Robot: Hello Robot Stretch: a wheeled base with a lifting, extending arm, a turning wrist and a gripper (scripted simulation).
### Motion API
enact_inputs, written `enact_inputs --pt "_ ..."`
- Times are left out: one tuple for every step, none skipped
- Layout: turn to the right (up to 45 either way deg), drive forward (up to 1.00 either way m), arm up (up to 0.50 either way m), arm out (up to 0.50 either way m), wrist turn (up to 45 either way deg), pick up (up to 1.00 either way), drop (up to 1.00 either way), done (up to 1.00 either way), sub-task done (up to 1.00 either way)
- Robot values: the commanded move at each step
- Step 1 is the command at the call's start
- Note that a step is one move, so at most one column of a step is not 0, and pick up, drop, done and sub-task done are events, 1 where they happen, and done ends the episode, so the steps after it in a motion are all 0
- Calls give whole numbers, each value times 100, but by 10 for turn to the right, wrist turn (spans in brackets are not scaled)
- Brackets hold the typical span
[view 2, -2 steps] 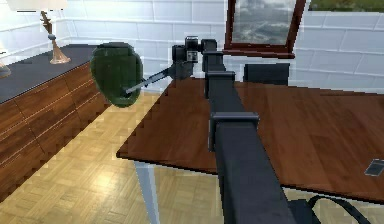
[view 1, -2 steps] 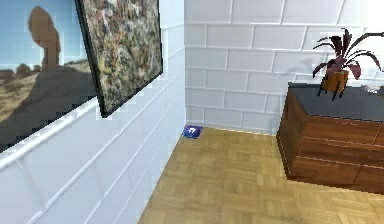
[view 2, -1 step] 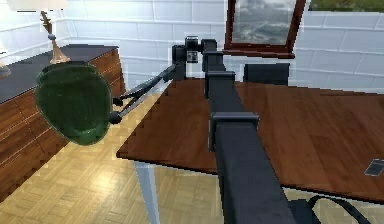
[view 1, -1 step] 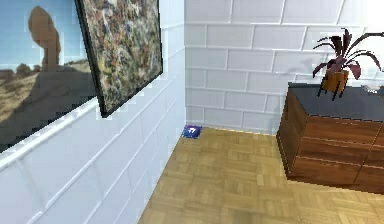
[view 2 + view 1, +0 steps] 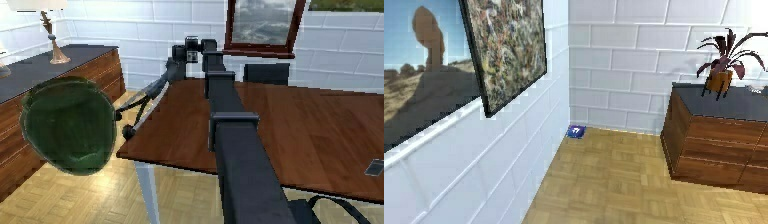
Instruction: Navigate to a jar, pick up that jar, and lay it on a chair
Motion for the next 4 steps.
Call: enact_inputs --pt "0 0 0 -46 0 0 0 0 0" --pt "-450 0 0 0 0 0 0 0 0" --pt "-450 0 0 0 0 0 0 0 0" --pt "-150 0 0 0 0 0 0 0 0"
